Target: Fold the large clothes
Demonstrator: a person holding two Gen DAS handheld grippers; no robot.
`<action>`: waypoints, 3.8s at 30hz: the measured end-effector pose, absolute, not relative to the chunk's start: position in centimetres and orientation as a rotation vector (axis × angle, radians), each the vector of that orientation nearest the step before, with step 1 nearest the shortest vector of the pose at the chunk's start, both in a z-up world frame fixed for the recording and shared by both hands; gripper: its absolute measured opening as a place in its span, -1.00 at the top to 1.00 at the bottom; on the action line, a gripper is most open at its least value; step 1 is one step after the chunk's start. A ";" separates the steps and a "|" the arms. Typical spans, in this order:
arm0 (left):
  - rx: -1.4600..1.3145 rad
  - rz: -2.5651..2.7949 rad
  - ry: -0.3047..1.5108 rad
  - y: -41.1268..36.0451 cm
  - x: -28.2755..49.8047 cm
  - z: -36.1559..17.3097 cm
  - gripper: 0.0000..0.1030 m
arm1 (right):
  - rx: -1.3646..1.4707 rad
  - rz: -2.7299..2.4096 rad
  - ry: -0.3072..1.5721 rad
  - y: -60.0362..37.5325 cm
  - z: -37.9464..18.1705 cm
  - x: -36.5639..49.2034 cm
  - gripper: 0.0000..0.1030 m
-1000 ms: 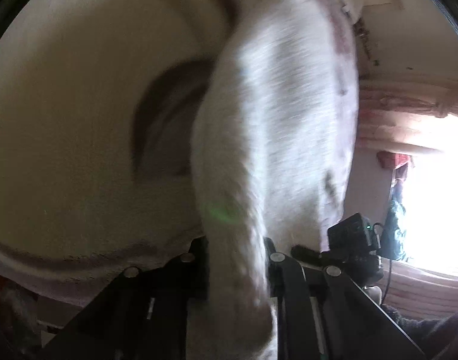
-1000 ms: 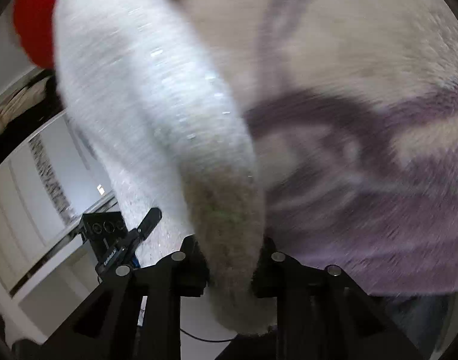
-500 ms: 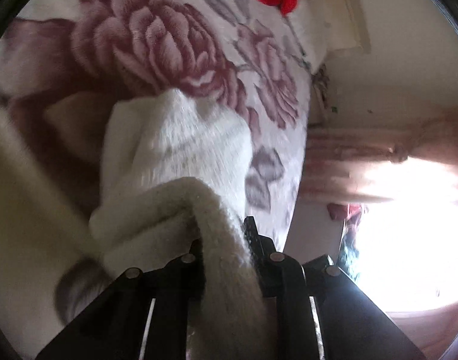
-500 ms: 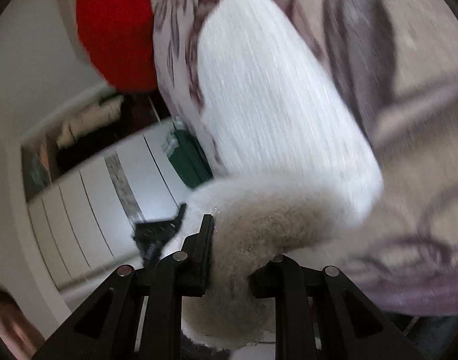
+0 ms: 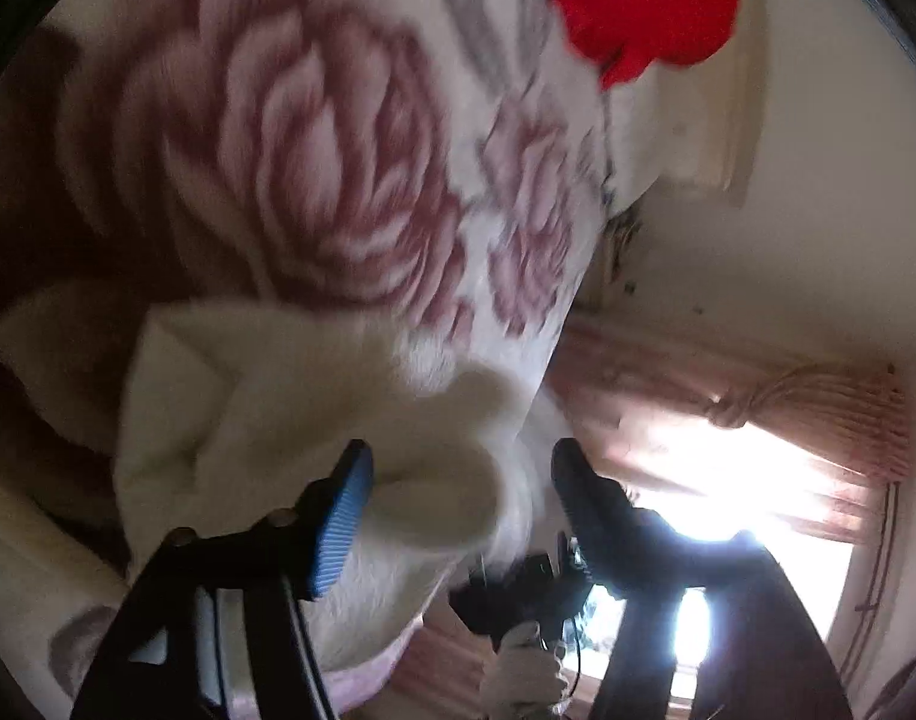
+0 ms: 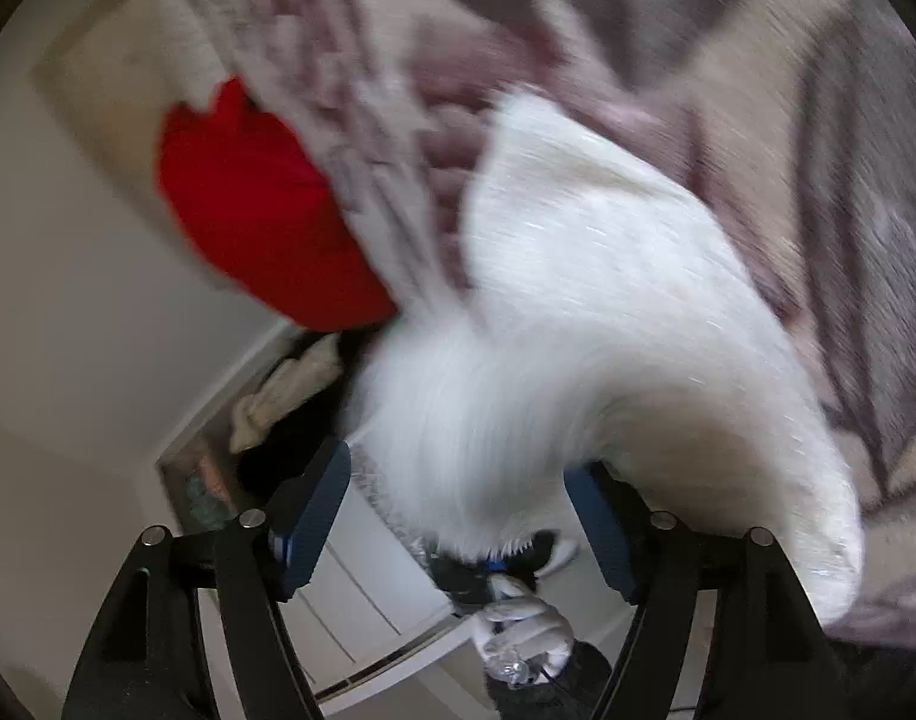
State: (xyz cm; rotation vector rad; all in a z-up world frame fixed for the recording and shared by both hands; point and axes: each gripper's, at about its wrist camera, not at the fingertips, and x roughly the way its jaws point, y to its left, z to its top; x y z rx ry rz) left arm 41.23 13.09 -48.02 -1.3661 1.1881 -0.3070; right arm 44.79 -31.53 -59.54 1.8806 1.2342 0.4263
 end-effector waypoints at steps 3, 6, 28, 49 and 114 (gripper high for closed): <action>-1.152 -0.273 1.188 12.9 40.7 -46.0 -0.26 | 1.689 0.393 1.257 -34.5 -58.1 44.1 -0.49; -0.921 -0.325 1.244 9.8 40.8 -44.9 -0.26 | 1.233 0.346 1.376 -35.3 -56.2 44.5 -0.50; -0.573 -0.295 1.094 5.1 41.8 -42.4 0.73 | 0.594 0.535 1.152 -28.0 -48.1 47.3 0.60; -0.871 -0.158 1.182 9.4 39.3 -47.6 -0.12 | 0.884 0.745 1.781 -26.9 -68.2 49.3 -1.00; -0.702 0.574 1.257 4.6 21.2 -52.7 -1.00 | 0.294 0.779 1.947 -22.2 -55.9 42.1 -0.37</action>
